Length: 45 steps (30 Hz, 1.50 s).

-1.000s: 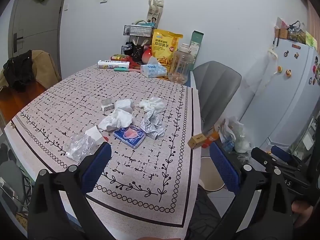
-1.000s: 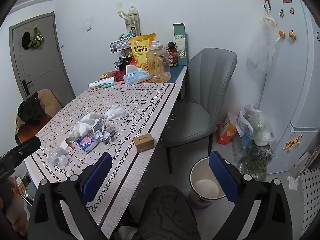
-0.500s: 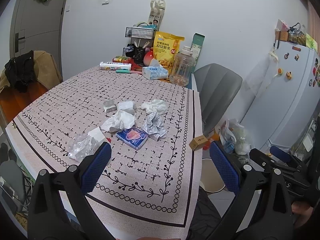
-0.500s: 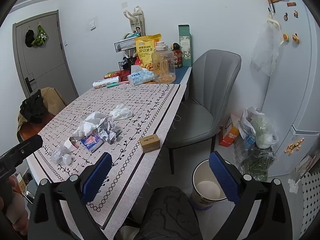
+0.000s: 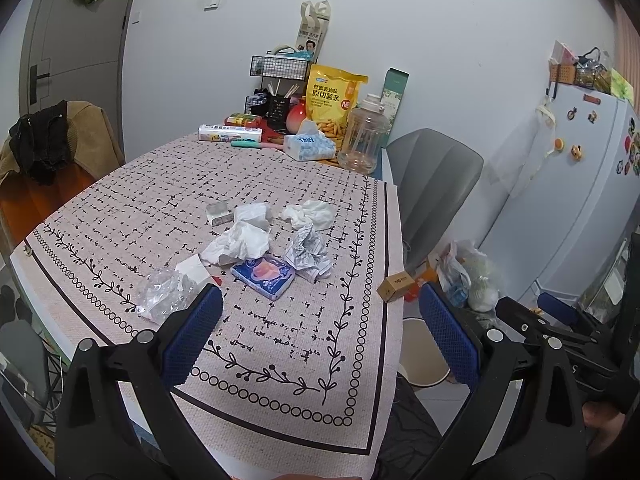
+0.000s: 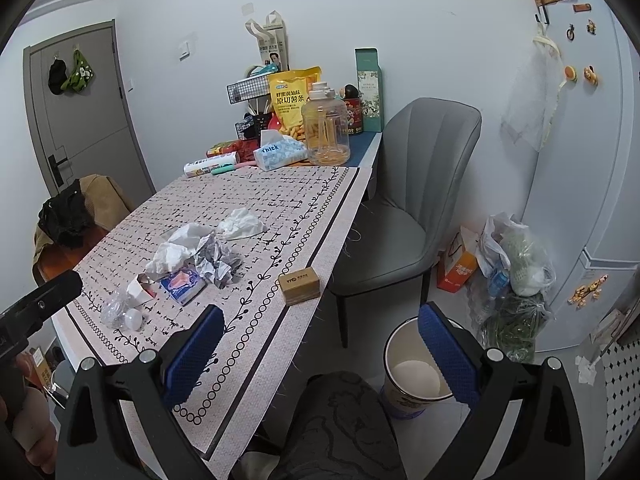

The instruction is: Collect trash

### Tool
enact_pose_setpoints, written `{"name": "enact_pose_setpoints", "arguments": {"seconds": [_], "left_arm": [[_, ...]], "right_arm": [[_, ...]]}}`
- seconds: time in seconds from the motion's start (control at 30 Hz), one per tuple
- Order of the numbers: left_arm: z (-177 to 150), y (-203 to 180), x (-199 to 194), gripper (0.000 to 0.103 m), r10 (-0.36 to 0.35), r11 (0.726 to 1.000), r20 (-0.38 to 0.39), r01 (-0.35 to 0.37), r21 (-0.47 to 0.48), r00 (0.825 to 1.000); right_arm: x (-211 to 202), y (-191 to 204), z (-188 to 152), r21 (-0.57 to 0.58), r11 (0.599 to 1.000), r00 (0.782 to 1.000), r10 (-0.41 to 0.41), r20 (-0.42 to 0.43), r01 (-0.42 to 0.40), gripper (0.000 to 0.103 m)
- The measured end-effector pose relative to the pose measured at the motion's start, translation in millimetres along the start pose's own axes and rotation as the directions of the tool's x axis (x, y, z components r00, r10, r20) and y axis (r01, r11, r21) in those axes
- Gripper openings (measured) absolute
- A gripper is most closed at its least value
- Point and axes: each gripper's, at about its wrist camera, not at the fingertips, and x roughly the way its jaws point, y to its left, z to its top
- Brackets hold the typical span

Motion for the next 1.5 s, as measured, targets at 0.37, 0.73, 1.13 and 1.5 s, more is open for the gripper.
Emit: {"name": "enact_pose_setpoints", "arguments": {"seconds": [0.37,0.73,1.13,1.5], "left_arm": [[0.2,4.6,0.5,0.097,-0.005,1.000,0.001,0.005,-0.015,1.000],[-0.3,7.1,1.4,0.097,-0.008,1.000,0.001,0.008,-0.018,1.000],[-4.3,12.0,1.4,0.097,-0.004,1.000,0.000,0.004,-0.030,1.000],[-7.0,19.8,16.8,0.097,-0.014,0.999,-0.031,0.013,-0.048,0.999]], "right_arm": [[0.9,5.9,-0.3,-0.014,1.000,1.000,-0.006,0.006,0.006,0.095],[1.6,9.2,-0.7,-0.018,1.000,1.000,-0.012,0.002,0.012,0.095],[5.2,15.2,-3.0,-0.019,1.000,1.000,0.019,-0.021,-0.019,0.095],[21.8,23.4,-1.7,-0.060,0.996,0.997,0.056,-0.054,-0.059,0.095]]}}
